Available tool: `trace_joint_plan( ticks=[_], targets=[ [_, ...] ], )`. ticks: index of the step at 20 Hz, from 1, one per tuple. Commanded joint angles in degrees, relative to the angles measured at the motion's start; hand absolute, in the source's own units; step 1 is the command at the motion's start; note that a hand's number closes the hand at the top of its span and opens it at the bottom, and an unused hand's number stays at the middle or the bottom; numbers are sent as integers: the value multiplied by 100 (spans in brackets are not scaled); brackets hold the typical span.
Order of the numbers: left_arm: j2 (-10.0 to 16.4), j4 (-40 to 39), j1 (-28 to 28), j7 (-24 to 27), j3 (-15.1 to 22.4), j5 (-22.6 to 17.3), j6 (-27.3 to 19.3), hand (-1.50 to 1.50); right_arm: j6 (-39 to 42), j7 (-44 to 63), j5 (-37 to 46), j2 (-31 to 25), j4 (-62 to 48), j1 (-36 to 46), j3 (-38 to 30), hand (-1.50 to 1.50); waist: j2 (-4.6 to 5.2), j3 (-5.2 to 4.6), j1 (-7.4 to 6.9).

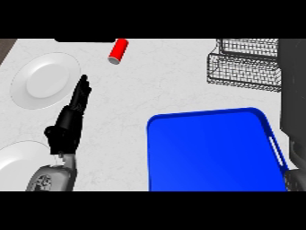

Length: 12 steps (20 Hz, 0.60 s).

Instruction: Pick the lemon from the tray and place it in the tiered basket

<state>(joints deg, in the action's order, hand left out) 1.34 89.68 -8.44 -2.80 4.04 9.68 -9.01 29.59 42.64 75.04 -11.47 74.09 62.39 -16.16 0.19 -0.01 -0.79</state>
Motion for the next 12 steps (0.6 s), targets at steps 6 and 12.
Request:
trace_joint_plan(
  ticks=[6, 12],
  targets=[
    [-61, -69, -19, 0, 64, 132, -141, 0, -1215, -695, 152, -646, -1509, -158, 127, 150, -3, 0, 13],
    [46, -5, 23, 77, -33, -61, 71, 0, -1798, -486, -269, -758, -2241, 4, -617, 150, 5, 2, 0]
  ],
)
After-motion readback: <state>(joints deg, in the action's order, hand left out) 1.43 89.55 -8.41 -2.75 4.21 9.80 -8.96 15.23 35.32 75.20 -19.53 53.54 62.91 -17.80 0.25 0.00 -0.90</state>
